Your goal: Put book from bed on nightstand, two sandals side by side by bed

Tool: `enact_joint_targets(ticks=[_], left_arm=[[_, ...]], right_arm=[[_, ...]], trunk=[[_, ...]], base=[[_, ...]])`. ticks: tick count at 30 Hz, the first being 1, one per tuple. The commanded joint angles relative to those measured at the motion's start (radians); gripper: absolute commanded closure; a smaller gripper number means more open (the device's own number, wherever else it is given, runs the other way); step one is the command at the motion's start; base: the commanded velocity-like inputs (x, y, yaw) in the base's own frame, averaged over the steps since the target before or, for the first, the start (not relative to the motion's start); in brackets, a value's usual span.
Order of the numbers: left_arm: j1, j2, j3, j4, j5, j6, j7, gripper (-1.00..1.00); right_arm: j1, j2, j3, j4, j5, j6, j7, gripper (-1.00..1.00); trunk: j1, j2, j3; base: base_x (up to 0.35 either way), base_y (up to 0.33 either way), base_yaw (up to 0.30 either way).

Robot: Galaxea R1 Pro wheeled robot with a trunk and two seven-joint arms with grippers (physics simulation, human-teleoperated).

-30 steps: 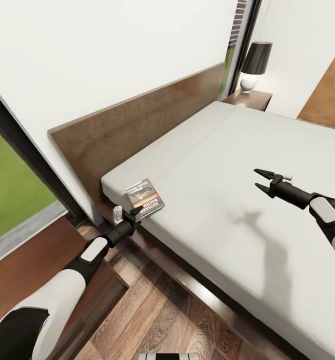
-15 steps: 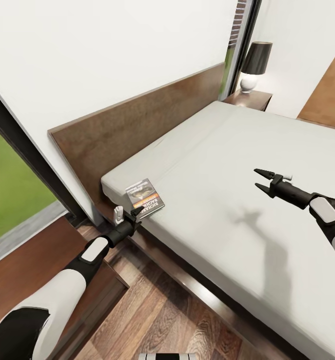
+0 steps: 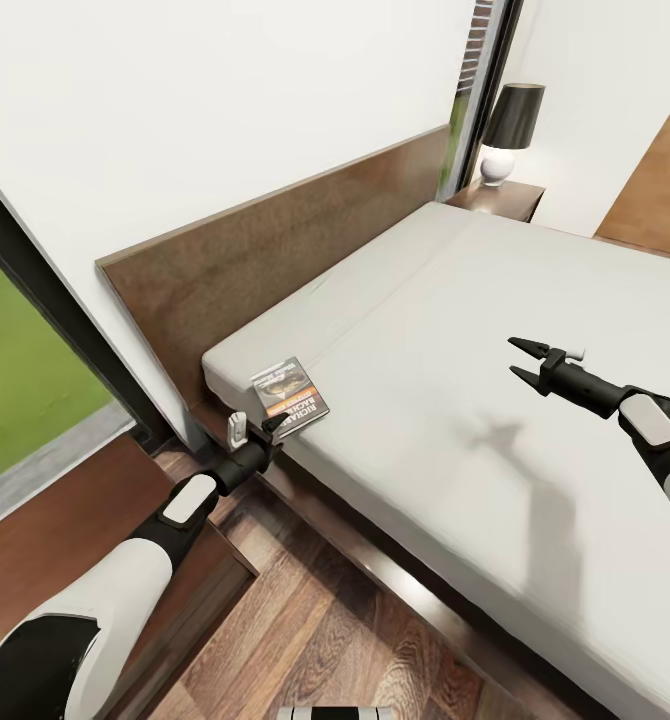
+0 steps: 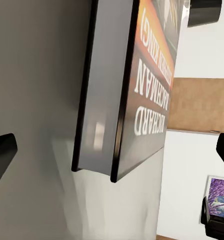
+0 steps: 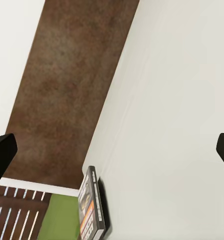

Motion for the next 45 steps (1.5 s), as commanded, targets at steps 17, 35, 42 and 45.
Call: enact_joint_targets(ticks=[17,35,42,45], left_arm=[[-0.001,-0.001,-0.003,0.000,0.008,0.004,0.000,-1.00],[-0.001,-0.001,-0.002,0.000,0.008,0.002,0.003,-1.00],[-0.001,-0.001,-0.002,0.000,0.007,0.002,0.003,-1.00],[-0.001,-0.001,-0.002,0.000,0.007,0.002,0.003,-1.00]], right_arm=[[-0.001,-0.001,0.008,0.001,-0.009,0.003,0.004,-1.00],[-0.001,-0.001,0.007,0.001,-0.011,0.004,0.005,-1.00],[-0.001,-0.001,0.007,0.001,-0.009,0.003,0.005,-1.00],[-0.001,-0.001,0.007,0.001,-0.009,0.003,0.005,-1.00]], trunk=[[0.000,0.000,-0.001],[0.000,0.000,-0.001],[0.000,0.000,-0.001],[0.000,0.000,-0.001]], base=[[0.000,0.000,0.000],[0.000,0.000,0.000],[0.000,0.000,0.000],[0.000,0.000,0.000]])
